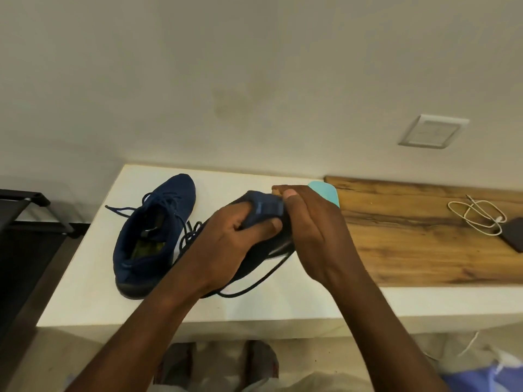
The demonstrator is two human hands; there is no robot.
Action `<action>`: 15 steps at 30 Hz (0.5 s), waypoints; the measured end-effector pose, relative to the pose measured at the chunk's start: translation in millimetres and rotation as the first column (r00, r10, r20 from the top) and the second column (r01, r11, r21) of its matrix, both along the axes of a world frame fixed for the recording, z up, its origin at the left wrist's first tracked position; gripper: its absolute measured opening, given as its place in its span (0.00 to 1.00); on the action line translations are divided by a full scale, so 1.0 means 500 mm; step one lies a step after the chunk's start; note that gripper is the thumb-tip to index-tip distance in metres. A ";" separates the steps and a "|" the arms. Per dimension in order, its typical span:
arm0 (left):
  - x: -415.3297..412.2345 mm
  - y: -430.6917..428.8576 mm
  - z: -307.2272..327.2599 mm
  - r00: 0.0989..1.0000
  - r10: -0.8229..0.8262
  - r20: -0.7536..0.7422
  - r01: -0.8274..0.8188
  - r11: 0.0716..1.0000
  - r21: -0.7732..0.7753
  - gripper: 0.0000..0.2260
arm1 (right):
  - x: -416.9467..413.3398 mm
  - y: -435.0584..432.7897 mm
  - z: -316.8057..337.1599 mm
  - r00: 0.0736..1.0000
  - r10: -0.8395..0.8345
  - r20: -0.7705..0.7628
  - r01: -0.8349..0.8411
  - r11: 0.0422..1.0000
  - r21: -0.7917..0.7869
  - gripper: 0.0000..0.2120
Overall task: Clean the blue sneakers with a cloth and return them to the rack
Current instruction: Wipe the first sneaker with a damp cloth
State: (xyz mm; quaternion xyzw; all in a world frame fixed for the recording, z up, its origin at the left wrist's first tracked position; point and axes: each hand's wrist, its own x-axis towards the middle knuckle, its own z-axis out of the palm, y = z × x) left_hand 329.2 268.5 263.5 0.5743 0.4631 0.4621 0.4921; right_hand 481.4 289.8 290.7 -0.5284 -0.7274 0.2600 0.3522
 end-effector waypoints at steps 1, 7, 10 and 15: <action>0.003 -0.002 -0.001 0.999 -0.037 -0.010 0.037 0.999 0.001 0.08 | 0.007 0.006 0.001 0.998 -0.007 -0.058 0.003 0.997 -0.076 0.17; 0.036 -0.015 0.001 0.974 -0.181 -0.135 0.186 0.982 0.026 0.06 | 0.064 0.025 0.019 0.922 -0.264 -0.283 0.092 0.860 -0.502 0.13; 0.036 -0.014 0.001 0.981 -0.122 -0.150 0.128 0.991 0.034 0.05 | 0.091 0.021 0.007 0.920 -0.276 -0.277 0.062 0.803 -0.592 0.15; 0.027 -0.004 0.052 0.979 0.097 -0.178 -0.113 0.990 -0.082 0.13 | 0.081 0.002 0.020 0.963 -0.112 -0.246 0.003 0.914 -0.405 0.11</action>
